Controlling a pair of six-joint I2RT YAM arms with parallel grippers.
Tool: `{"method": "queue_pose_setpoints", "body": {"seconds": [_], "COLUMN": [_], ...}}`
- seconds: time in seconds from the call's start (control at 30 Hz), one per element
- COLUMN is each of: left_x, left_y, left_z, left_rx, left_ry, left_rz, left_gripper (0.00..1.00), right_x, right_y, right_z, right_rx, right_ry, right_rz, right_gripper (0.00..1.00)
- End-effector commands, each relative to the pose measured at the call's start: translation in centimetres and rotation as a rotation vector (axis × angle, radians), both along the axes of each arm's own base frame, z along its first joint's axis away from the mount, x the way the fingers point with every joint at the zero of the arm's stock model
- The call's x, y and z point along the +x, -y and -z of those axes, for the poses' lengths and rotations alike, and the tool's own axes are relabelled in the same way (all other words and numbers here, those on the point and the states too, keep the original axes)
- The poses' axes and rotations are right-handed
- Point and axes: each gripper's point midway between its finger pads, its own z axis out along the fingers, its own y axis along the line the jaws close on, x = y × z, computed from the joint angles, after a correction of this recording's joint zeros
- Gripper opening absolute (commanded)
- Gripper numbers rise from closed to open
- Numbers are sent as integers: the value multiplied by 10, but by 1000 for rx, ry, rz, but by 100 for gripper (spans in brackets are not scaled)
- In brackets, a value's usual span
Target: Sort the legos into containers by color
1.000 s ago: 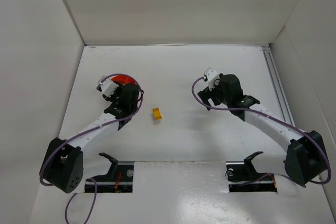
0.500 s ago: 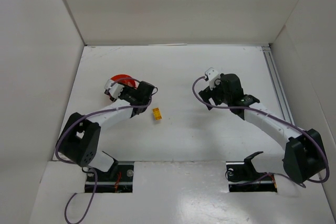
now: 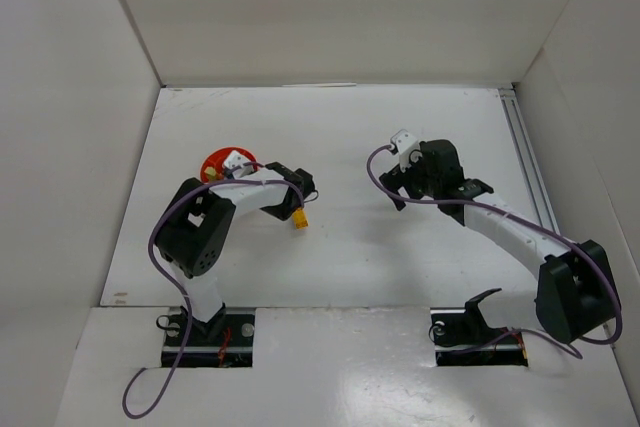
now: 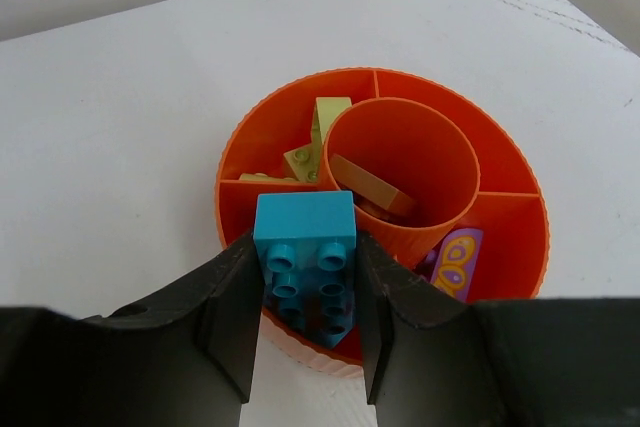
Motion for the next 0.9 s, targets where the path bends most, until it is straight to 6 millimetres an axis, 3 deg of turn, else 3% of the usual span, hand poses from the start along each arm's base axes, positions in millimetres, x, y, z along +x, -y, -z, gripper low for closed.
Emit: {"method": "queue_pose_setpoints", "body": {"seconds": [0.0,0.4,0.5,0.6,0.77,0.87], "left_x": [9,14,14,14,1,-5], "left_y": [2,2,2,3,-6,-7], "left_z": [-31,-44,-44,-56,-93,-106], "left_rx": [-209,-180,-174,-187,-218,-222], "left_ry": [375,352,343,340,372,370], "left_rz": [-64,-55,-53,-51,-38,-20], "left_gripper": [3,69,77,83,97,99], "right_x": [10,8,8,7,6,5], "right_y": [-6,-7,-7,-10,-11,-13], "right_z": [-16,-14,-14,-17,-20,-23], "right_rx": [40,35,35,40,49,58], "right_ry": [52,46,46,45,51,57], "right_rz": [-14,-27,-27,-50,-58,-67], "right_gripper": [100,100,99,99,99,99]}}
